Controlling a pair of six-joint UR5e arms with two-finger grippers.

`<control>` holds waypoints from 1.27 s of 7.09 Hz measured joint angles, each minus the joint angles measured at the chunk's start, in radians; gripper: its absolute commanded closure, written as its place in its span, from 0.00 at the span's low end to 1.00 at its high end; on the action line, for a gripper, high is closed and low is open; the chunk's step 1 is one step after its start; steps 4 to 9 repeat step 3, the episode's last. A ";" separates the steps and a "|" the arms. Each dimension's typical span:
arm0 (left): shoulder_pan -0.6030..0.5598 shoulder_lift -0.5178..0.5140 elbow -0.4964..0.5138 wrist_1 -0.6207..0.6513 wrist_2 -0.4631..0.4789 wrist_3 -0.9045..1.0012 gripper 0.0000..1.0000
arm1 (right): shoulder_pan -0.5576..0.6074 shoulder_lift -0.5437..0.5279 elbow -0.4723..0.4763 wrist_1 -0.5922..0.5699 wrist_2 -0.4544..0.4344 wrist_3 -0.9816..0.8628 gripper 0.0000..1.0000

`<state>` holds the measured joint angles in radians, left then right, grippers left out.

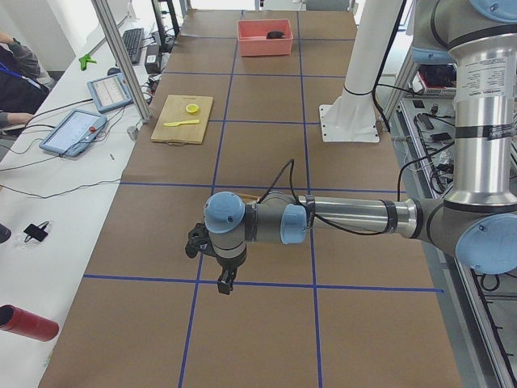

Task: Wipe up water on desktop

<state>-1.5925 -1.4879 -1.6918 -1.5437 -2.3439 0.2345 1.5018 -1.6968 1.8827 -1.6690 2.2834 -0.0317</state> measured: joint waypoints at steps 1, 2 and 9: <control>-0.001 0.000 0.000 0.000 0.000 0.000 0.01 | 0.000 -0.001 0.005 0.000 0.000 -0.001 0.00; -0.001 0.000 0.000 0.000 0.000 0.001 0.01 | 0.000 -0.001 0.008 0.000 0.001 -0.002 0.00; -0.001 0.000 0.000 0.000 0.000 0.001 0.01 | 0.000 0.000 0.010 0.000 0.001 -0.004 0.00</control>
